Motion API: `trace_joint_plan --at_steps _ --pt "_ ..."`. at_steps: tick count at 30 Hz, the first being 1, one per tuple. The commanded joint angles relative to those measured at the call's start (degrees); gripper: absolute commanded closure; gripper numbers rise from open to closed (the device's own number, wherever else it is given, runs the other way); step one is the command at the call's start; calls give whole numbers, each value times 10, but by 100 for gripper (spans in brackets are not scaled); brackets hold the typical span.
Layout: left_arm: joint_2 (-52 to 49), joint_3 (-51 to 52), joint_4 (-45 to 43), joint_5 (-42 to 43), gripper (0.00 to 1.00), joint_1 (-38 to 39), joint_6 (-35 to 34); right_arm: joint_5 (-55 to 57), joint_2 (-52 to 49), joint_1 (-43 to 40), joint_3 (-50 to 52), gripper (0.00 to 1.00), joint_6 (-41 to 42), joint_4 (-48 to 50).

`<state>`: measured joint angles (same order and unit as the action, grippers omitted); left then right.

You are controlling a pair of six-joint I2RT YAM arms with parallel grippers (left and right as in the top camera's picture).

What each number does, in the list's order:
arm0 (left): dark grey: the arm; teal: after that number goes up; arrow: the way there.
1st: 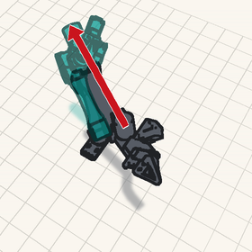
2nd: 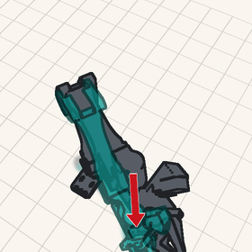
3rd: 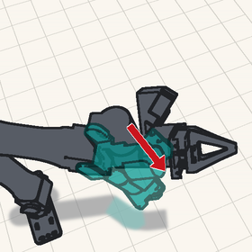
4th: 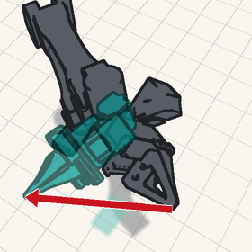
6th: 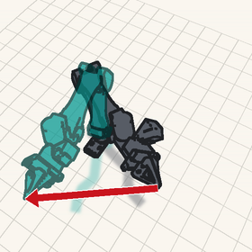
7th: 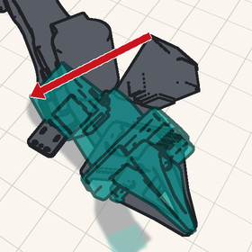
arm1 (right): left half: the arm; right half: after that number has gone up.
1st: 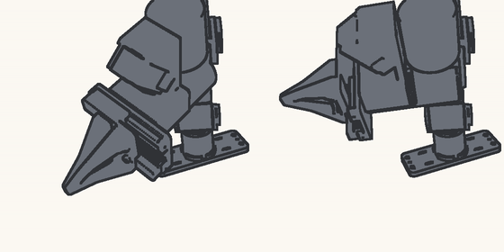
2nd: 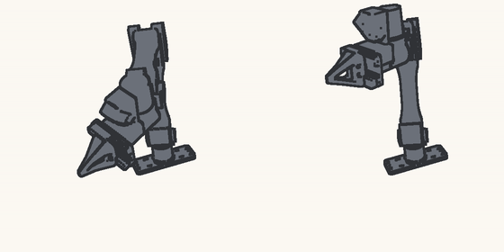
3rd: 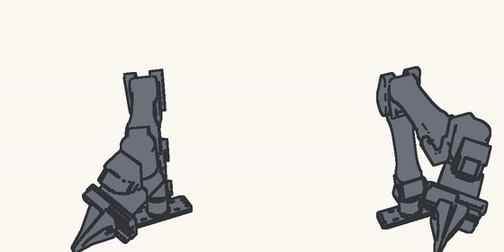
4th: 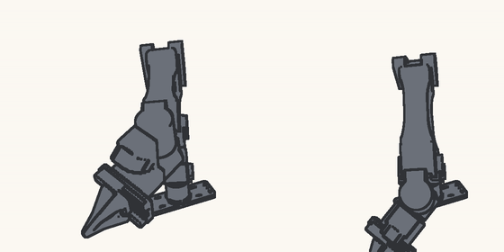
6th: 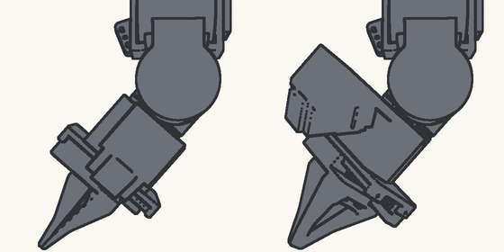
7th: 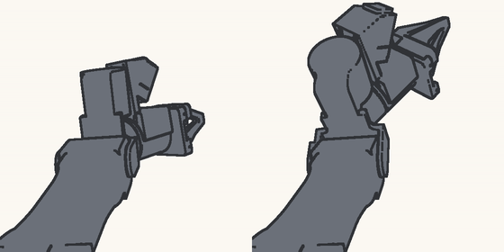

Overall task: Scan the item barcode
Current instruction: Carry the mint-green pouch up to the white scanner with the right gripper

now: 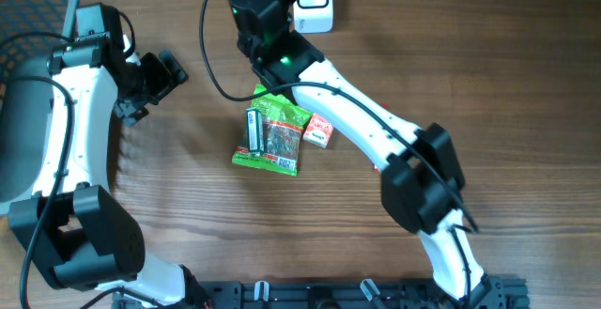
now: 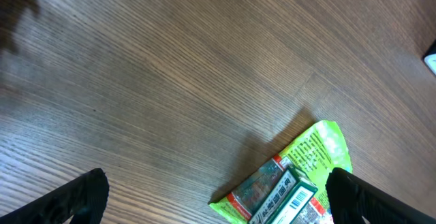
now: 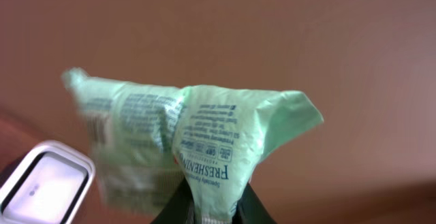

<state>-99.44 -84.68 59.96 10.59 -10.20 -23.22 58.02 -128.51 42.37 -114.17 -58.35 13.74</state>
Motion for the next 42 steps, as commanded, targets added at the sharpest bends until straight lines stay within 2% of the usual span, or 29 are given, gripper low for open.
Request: trace_joint_plan --at_steps 1,5,14,19,31,36,40,42 --pt "-5 3 -2 5 0 0 5 19 -60 -29 -12 96 -109 96" --pt "-5 3 -2 5 0 0 5 19 -118 -64 -12 96 -141 161" --pt "-5 3 -2 5 0 0 5 -8 -193 -84 -5 96 -119 139" --pt "-5 3 -2 5 0 0 5 -35 -193 -72 -5 96 -89 67" --pt "-5 3 -2 5 0 0 5 -34 -191 -60 -5 96 -71 54" --pt "-5 3 -2 5 0 0 5 -35 -190 -55 -5 96 -75 16" --pt "-5 3 -2 5 0 0 5 -32 -166 -57 -5 96 -71 17" --pt "-5 3 -2 5 0 0 5 -37 -118 -57 -5 96 -50 16"
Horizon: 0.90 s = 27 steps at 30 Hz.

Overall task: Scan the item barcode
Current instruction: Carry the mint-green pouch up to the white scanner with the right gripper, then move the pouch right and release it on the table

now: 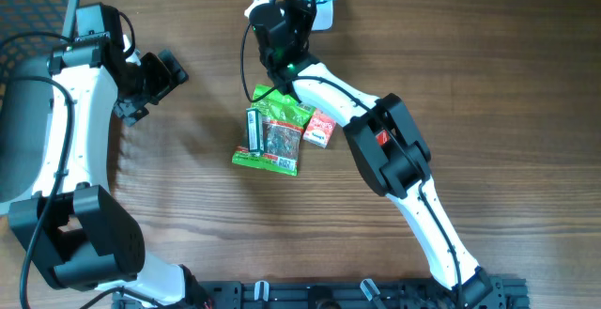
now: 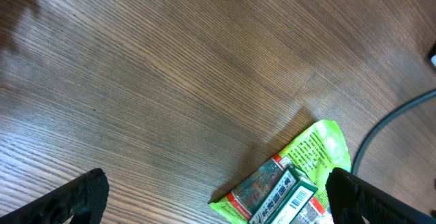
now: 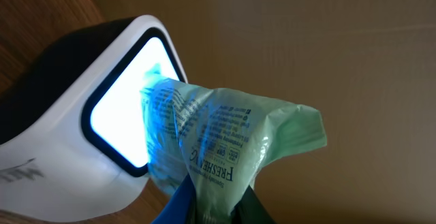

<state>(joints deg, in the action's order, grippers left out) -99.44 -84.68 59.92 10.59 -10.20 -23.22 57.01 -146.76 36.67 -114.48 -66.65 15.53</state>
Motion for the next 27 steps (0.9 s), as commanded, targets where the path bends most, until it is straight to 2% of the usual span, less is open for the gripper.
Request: trace_joint_plan --at_steps 1,3,6,11,13,14,16,18,19,20,23,27 --pt "-5 3 -2 5 0 0 5 -26 80 0 -2 96 40 -3" --pt "-5 3 -2 5 0 0 5 -26 113 0 -2 96 56 -22" --pt "-5 3 -2 5 0 0 5 -27 178 0 -2 96 124 -112" --pt "-5 3 -2 5 0 0 5 -54 276 -12 -2 96 307 -350" --pt "-5 3 -2 5 0 0 5 -115 317 -32 -2 96 416 -475" --pt "-5 3 -2 5 0 0 5 -199 347 -60 -2 96 513 -578" --pt "-5 3 -2 5 0 0 5 -317 368 -102 -2 96 595 -675" --pt "-5 3 -2 5 0 0 5 -445 372 -150 -2 96 626 -753" --pt "-5 3 -2 5 0 0 5 -553 367 -198 -2 96 628 -815" --pt "-5 3 -2 5 0 0 5 -596 363 -224 -1 96 628 -845" --pt "-5 3 -2 5 0 0 5 -643 352 -311 33 96 632 -894" --pt "-5 3 -2 5 0 0 5 -639 352 -405 109 96 654 -881"
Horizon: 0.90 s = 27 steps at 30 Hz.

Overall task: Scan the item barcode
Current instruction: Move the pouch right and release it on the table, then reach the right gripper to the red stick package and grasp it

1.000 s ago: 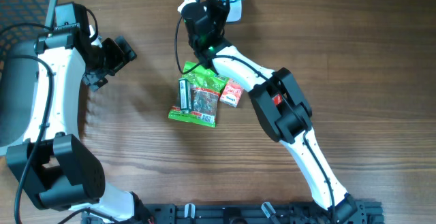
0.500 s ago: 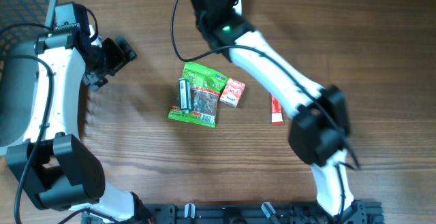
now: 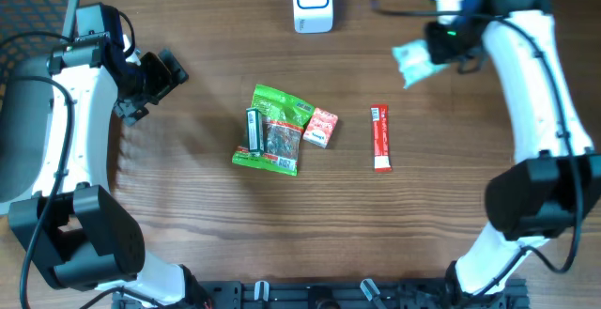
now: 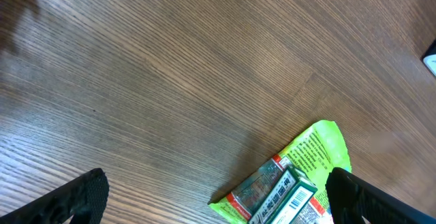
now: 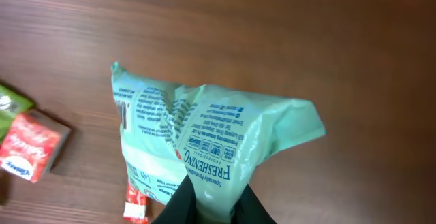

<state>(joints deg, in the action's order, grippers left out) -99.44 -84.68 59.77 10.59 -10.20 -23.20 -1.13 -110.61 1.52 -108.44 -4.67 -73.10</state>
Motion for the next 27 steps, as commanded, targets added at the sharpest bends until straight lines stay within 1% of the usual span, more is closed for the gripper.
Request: trace_joint_plan --at_steps 1,2,3,5,6,8,10,12,14,18,22,24,27 --pt "-5 3 0 5 0 0 5 -58 -10 -71 65 93 36 12" --pt "-5 3 0 5 0 0 5 -57 -10 -96 89 54 46 20" --pt "-5 3 0 5 0 0 5 -58 -10 -115 106 36 52 25" --pt "-5 3 0 5 0 0 5 -53 -10 -141 125 26 51 30" --pt "-5 3 0 5 0 0 5 -49 -10 -152 130 23 51 30" --pt "-5 3 0 5 0 0 5 -33 -10 -165 131 23 51 28" --pt "-5 3 0 5 0 0 5 -36 -9 -166 131 22 68 25" --pt "-5 3 0 5 0 0 5 -85 -9 -152 131 23 78 26" --pt "-5 3 0 5 0 0 5 -94 -9 -124 131 23 74 31" --pt "-5 3 0 5 0 0 5 -95 -9 -27 131 22 61 30" --pt "-5 3 0 5 0 0 5 -95 -9 92 132 20 66 23" --pt "-5 3 0 5 0 0 5 -95 -9 147 132 19 92 22" --pt "-5 3 0 5 0 0 5 -95 -9 205 132 18 137 24"
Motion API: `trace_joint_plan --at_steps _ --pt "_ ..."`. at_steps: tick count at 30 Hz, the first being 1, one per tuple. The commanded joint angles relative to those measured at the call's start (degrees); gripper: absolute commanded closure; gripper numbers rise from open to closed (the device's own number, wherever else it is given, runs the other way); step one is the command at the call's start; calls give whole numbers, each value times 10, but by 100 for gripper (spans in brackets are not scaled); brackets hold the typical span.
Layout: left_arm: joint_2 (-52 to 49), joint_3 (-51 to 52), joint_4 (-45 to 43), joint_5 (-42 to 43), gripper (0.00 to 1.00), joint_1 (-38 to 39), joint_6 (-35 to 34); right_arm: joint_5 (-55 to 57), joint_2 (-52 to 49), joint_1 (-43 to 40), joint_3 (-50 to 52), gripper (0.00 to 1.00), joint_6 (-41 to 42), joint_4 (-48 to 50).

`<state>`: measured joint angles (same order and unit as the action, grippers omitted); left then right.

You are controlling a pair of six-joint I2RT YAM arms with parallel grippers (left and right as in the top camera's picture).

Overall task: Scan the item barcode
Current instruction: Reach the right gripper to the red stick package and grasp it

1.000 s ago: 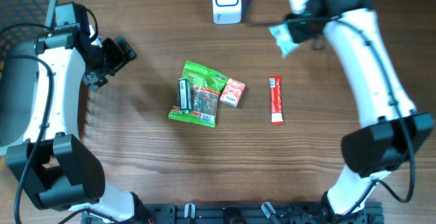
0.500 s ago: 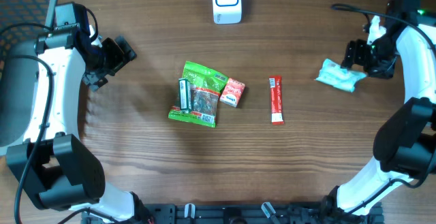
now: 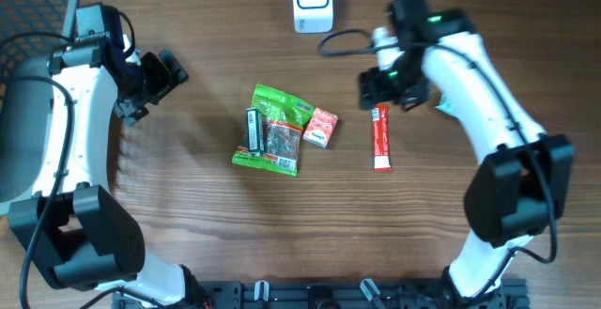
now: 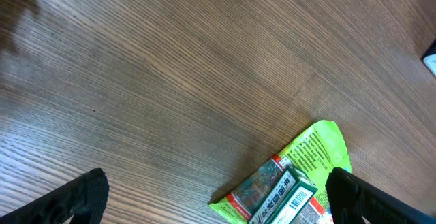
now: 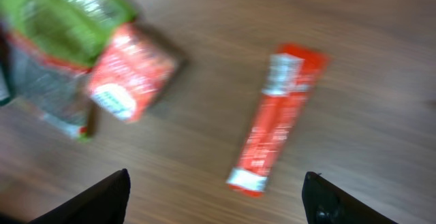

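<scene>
The white scanner (image 3: 311, 1) stands at the back middle of the table. My right gripper (image 3: 380, 91) (image 5: 216, 200) is open and holds nothing. It hovers just behind the red stick pack (image 3: 379, 138) (image 5: 276, 118). A pale green bag (image 3: 441, 108) shows only as a sliver beside the right arm; the rest is hidden. My left gripper (image 3: 155, 76) (image 4: 218, 203) is open at the left, apart from the green pouch (image 3: 272, 131) (image 4: 306, 176).
A small red box (image 3: 321, 128) (image 5: 129, 74) lies against the green pouch's right side. A dark green box (image 3: 254, 131) lies on the pouch's left part. A grey mesh basket (image 3: 28, 8) sits at the far left corner.
The right gripper was shut on the pale green bag over the right back of the table. Now it is open and empty near the red stick pack, with the bag lying beside the arm.
The right gripper held the pale green bag close to the scanner, then right against the scanner's lit window. Then it held the bag over the right side of the table. Now the bag is let go. The left arm stayed still throughout.
</scene>
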<state>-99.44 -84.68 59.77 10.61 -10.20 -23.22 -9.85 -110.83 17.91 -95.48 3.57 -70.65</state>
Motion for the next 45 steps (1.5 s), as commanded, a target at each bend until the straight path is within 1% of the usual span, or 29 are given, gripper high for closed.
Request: trace_joint_plan --at_steps 1,4,6,7,11,13,17,18,19,21,23,24,26,28,30,31,33,34,35,38,43,44,45 --pt "-5 3 0 5 0 0 5 -8 -7 54 3 17 68 0" --pt "-5 3 0 5 0 0 5 -7 -7 86 4 15 94 7" --pt "-5 3 0 5 0 0 5 -5 -7 89 4 14 117 13" --pt "-5 3 0 5 0 0 5 -5 -7 89 4 14 116 17" --pt "-5 3 0 5 0 0 5 57 -7 86 17 16 116 22" --pt "-5 3 0 5 0 0 5 61 -7 85 40 19 114 23" --pt "-5 3 0 5 0 0 5 107 -7 68 92 34 116 42" --pt "-5 3 0 5 0 0 5 107 -7 55 102 41 116 49" --pt "-5 3 0 5 0 0 5 107 -7 42 108 44 116 52" --pt "-5 3 0 5 0 0 5 107 -7 21 116 45 115 53" --pt "-5 3 0 5 0 0 5 98 -7 -6 129 54 112 56" --pt "-5 3 0 5 0 0 5 86 -7 -19 141 56 105 63" --pt "-5 3 0 5 0 0 5 73 -7 -36 172 57 98 80" --pt "-5 3 0 5 0 0 5 56 -7 -42 205 59 99 107" --pt "-5 3 0 5 0 0 5 21 -7 -42 229 61 92 135" --pt "-5 3 0 5 0 0 5 -15 -7 -41 243 63 71 151" --pt "-5 3 0 5 0 0 5 -35 -7 -41 255 65 70 163" --pt "-5 3 0 5 0 0 5 -36 -7 -41 255 65 70 162" --pt "-5 3 0 5 0 0 5 -36 -7 -41 255 68 70 162" --pt "-5 3 0 5 0 0 5 -31 -7 -41 259 71 71 160" --pt "-5 3 0 5 0 0 5 9 -7 -41 277 72 85 165" --pt "-5 3 0 5 0 0 5 10 -7 -41 277 73 84 167" --pt "-5 3 0 5 0 0 5 10 -7 -41 277 77 85 171"
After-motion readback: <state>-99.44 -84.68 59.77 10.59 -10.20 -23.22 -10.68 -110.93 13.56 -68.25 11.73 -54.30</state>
